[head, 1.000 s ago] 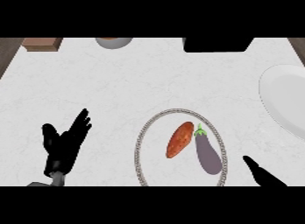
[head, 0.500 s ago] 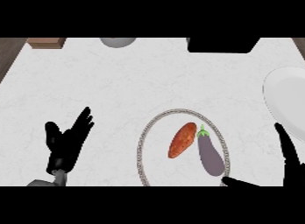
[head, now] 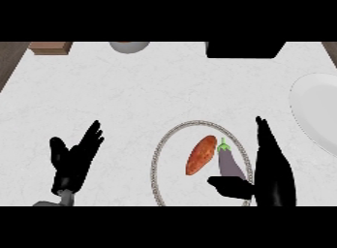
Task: Pick the sweet potato from the placemat and place it in the plate
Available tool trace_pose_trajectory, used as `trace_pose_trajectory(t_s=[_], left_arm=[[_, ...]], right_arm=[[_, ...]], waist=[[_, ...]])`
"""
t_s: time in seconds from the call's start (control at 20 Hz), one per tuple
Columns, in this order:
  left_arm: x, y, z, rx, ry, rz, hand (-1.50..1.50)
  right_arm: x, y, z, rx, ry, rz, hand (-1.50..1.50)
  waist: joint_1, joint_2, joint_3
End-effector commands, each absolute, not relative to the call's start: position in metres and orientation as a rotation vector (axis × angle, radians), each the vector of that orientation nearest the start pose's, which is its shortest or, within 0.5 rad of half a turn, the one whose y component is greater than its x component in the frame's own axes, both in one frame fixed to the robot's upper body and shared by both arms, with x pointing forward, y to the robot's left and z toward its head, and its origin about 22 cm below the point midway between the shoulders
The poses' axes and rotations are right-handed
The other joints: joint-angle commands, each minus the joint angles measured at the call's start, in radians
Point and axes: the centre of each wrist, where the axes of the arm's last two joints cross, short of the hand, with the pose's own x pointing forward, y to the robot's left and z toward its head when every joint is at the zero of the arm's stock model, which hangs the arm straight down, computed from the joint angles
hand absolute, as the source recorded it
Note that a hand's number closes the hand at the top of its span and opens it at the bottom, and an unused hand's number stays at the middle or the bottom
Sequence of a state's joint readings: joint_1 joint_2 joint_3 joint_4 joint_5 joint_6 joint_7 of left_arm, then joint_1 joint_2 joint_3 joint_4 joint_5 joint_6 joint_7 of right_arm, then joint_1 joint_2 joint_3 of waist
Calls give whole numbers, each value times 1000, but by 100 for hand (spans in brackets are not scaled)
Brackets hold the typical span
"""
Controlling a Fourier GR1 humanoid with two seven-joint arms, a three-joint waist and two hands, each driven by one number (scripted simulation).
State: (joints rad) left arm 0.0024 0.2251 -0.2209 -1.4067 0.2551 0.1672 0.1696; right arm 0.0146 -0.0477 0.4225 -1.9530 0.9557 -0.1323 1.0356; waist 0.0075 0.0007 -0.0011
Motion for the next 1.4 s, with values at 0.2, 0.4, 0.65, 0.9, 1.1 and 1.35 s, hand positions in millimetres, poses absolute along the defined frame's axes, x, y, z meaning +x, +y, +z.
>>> trace_pose_trajectory(t_s=[0.2,0.4,0.65,0.9,1.1,1.35], left_arm=[[238,236,-31,1,-1199,-1,0],[227,242,-29,0,-1181,-7,0],[240,257,-23,14,-1183,-11,0],[232,249,-35,7,-1191,-7,0],[226,246,-50,-2,-1182,-12,0],[233,243,-27,-5,-1190,4,0]], right_arm=[[221,-113,71,-749,-945,350,-150],[218,-116,65,-721,-968,351,-150],[237,-108,61,-753,-925,375,-150],[245,-88,51,-829,-843,424,-150],[227,-94,19,-839,-829,398,-150],[237,-92,15,-800,-844,398,-150]], waist=[[-3,0,1],[-5,-2,1],[-6,-1,1],[-2,0,1],[-7,0,1],[-4,-1,1]])
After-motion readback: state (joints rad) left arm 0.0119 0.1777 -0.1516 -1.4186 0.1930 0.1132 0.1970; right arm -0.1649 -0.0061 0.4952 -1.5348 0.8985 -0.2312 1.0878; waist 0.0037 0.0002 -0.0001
